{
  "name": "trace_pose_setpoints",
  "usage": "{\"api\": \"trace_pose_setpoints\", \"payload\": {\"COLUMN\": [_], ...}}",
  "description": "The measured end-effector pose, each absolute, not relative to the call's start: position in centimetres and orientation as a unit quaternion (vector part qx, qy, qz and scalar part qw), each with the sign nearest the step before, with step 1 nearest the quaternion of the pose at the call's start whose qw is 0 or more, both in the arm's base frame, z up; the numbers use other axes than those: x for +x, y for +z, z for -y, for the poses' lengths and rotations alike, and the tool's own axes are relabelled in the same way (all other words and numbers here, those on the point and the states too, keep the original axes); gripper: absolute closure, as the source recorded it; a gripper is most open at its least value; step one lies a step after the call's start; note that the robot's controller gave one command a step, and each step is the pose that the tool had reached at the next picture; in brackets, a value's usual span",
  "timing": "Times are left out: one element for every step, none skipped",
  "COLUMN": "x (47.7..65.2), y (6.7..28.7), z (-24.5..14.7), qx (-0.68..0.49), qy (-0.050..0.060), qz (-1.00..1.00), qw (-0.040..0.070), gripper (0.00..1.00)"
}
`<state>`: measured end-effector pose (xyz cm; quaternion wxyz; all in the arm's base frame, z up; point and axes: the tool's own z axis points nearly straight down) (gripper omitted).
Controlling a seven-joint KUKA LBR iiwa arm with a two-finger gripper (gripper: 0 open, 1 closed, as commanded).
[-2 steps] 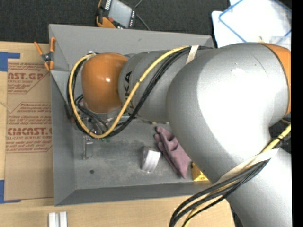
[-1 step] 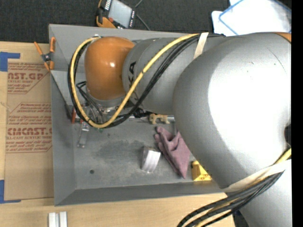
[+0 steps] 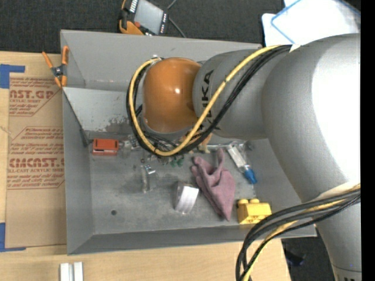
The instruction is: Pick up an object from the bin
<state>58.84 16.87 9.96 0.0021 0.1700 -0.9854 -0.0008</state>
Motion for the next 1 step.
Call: {"api": "trace_pose_setpoints", "payload": {"x": [59.36], "y": [7.45], "z": [-24.72], "qx": [-0.082], "qy": [-0.008], "qz": [0.997], "qw": [-0.011], "gripper": [0.00]}}
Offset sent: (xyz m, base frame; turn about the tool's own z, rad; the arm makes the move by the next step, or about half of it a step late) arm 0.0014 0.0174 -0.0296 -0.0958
